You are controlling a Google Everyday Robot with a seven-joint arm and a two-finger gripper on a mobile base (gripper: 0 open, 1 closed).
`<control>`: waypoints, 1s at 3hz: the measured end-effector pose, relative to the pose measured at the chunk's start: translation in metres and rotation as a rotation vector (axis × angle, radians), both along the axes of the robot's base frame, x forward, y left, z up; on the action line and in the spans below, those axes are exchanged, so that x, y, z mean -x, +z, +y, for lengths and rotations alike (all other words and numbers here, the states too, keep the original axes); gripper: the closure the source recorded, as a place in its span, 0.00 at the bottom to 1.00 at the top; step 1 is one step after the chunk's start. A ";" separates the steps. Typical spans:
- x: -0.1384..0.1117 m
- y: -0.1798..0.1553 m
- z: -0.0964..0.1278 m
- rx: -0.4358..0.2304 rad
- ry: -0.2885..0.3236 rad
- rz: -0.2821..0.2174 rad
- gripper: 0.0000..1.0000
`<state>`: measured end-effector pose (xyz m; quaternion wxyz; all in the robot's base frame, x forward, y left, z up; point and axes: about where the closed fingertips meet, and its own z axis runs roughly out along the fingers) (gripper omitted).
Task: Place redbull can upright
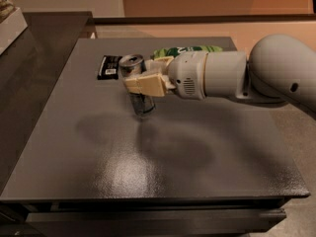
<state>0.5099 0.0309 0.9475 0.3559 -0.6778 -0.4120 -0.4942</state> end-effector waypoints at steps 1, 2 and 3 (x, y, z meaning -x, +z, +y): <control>-0.003 -0.009 -0.009 -0.022 0.039 0.006 1.00; -0.009 -0.020 -0.015 -0.037 0.077 0.021 1.00; -0.014 -0.028 -0.019 -0.073 0.104 0.031 1.00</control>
Offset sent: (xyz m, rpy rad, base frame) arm 0.0177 -0.0278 -0.0341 0.0459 0.0158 0.1200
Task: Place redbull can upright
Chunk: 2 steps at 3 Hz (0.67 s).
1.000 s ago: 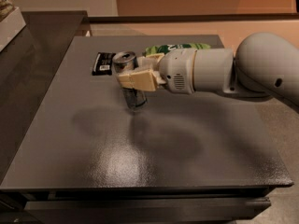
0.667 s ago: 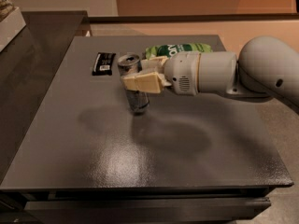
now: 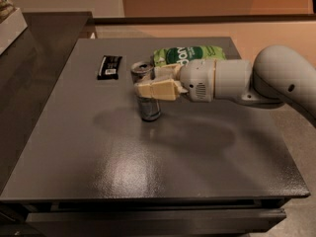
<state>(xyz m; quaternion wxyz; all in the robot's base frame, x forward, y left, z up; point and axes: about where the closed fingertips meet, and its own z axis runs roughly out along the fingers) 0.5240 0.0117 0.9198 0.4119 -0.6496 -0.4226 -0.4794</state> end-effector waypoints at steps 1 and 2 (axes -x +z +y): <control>-0.003 -0.005 -0.004 -0.041 0.017 0.009 0.84; -0.003 -0.008 -0.007 -0.058 0.035 0.013 0.61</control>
Offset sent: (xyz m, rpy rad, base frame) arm 0.0053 -0.0149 -0.0118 0.0688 -0.0148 0.0547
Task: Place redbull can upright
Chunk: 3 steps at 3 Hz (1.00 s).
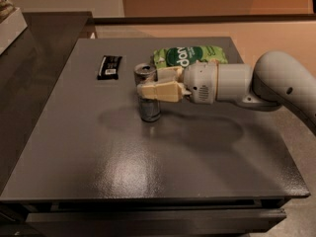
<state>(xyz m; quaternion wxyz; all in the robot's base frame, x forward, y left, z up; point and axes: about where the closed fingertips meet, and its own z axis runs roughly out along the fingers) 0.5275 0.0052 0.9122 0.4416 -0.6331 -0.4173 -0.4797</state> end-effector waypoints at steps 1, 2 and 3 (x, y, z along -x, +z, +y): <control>0.001 0.000 0.002 -0.003 0.002 0.014 0.37; 0.001 0.001 0.005 -0.006 0.005 0.026 0.13; 0.002 0.001 0.007 -0.008 0.007 0.037 0.00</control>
Offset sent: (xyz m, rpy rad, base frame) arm -0.0007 0.0022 0.0003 0.0028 0.0126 0.0021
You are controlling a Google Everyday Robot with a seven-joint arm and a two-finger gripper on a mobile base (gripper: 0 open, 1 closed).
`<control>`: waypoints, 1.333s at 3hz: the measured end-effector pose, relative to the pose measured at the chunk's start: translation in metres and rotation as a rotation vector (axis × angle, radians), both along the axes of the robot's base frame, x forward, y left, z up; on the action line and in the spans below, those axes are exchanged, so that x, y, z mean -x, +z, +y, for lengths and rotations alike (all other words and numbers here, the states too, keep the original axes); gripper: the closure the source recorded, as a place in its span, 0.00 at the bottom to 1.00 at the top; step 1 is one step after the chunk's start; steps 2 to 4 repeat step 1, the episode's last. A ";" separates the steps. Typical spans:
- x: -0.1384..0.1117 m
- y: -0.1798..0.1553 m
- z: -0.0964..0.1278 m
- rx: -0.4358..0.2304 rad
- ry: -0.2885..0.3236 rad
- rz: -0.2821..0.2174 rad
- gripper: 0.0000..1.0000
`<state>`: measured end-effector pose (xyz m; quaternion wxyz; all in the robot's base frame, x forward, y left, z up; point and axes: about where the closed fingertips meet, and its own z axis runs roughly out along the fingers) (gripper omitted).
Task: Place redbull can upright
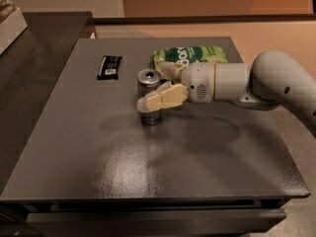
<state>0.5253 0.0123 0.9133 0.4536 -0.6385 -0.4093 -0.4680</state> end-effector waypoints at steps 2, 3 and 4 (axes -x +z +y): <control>0.000 0.000 0.000 0.000 0.000 0.000 0.00; 0.000 0.000 0.000 0.000 0.000 0.000 0.00; 0.000 0.000 0.000 0.000 0.000 0.000 0.00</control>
Offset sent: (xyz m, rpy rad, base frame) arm 0.0000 0.0000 0.0000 0.0000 0.0000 0.0000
